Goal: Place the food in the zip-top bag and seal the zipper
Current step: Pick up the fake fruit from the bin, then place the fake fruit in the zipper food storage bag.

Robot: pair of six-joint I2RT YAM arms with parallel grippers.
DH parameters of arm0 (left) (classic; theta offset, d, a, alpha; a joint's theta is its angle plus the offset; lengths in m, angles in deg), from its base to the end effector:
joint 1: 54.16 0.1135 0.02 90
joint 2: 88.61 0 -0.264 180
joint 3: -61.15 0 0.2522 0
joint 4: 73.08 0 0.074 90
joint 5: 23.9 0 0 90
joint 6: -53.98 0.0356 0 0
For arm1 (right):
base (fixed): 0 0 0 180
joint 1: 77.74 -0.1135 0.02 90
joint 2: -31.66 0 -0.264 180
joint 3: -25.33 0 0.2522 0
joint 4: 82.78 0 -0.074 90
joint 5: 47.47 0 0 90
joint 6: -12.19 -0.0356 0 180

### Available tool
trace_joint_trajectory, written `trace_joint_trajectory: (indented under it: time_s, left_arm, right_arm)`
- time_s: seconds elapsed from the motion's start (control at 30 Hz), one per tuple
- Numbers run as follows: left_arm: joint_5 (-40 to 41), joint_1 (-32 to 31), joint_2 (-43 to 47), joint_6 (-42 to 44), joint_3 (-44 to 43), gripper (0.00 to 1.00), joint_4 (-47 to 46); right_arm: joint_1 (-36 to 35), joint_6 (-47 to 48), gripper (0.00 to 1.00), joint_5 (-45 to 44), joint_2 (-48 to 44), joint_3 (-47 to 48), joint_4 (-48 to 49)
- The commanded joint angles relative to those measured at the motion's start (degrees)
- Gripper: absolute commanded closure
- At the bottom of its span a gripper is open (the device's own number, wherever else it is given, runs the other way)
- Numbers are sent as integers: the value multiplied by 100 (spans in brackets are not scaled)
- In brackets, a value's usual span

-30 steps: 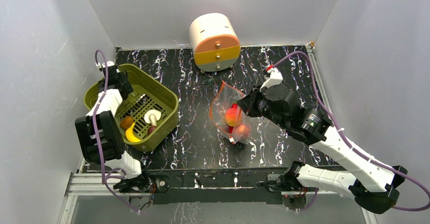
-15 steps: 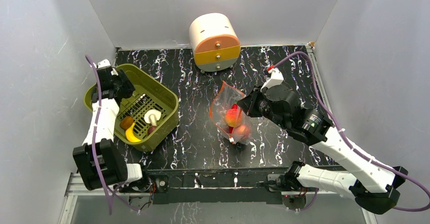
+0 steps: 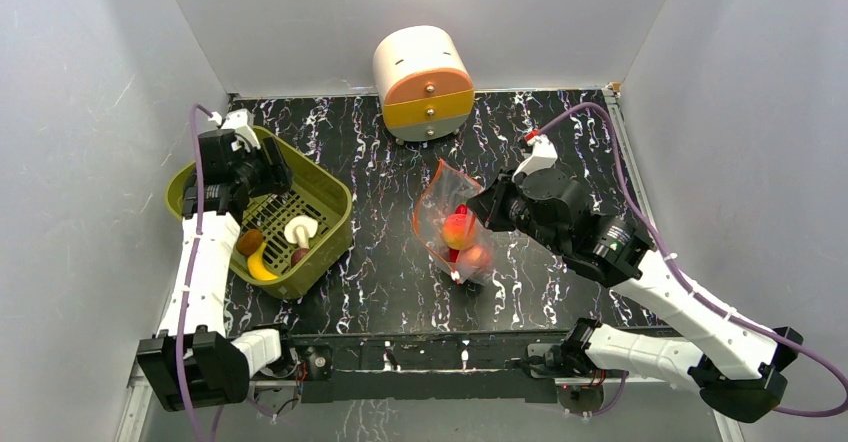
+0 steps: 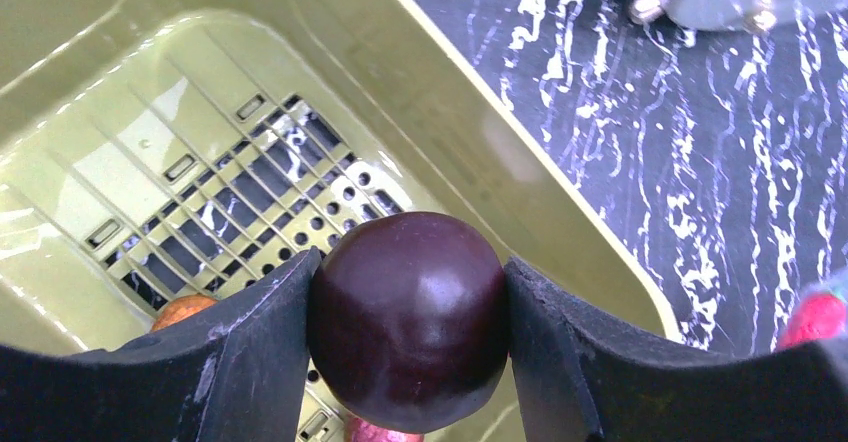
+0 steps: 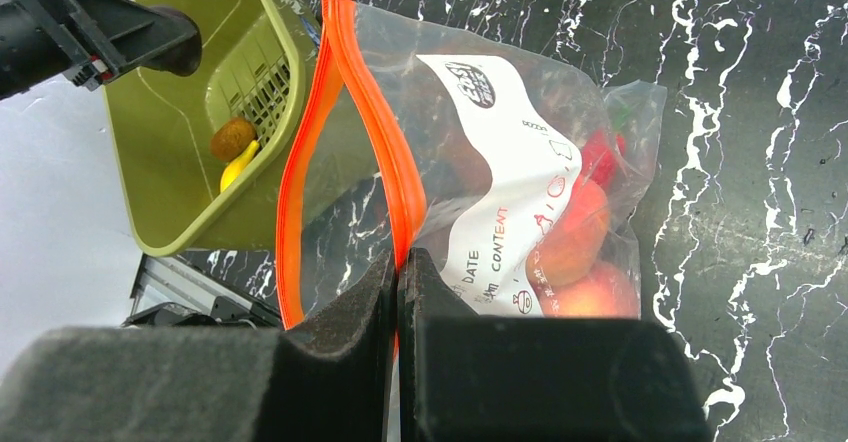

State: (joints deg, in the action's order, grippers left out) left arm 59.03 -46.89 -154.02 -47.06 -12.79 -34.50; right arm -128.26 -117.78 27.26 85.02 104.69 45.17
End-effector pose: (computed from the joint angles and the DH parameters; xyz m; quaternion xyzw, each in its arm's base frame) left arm 0.2527 0.0278 0.3362 -0.1071 0.8585 -0.0698 0.4966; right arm 0.1258 0.1380 0.3883 -0.0072 0.8437 0.2934 0.4496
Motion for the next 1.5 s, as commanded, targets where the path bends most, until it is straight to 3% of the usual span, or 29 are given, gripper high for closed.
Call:
trace_joint_trajectory:
  time_s: [0.0, 0.37, 0.8, 1.17, 1.47]
  left_arm:
    - [-595, -132, 198, 235, -272, 63, 487]
    - [-2057, -366, 564, -28, -516, 69, 503]
    - [-4036, -666, 1021, -963, -198, 75, -739]
    - [-4269, -1001, 1363, -2239, 549, 76, -2373]
    - [-3727, -2201, 1139, -2443, 533, 77, -2706]
  right_arm:
    - [-12, 69, 100, -143, -19, -101, 491]
    - [-11, 68, 100, -141, 133, -127, 652]
    - [-19, 0, 100, -108, 434, -132, 1074]
    - [-11, -70, 100, 44, 678, -117, 1429]
    - [-8, -114, 100, 101, 713, -109, 1531]
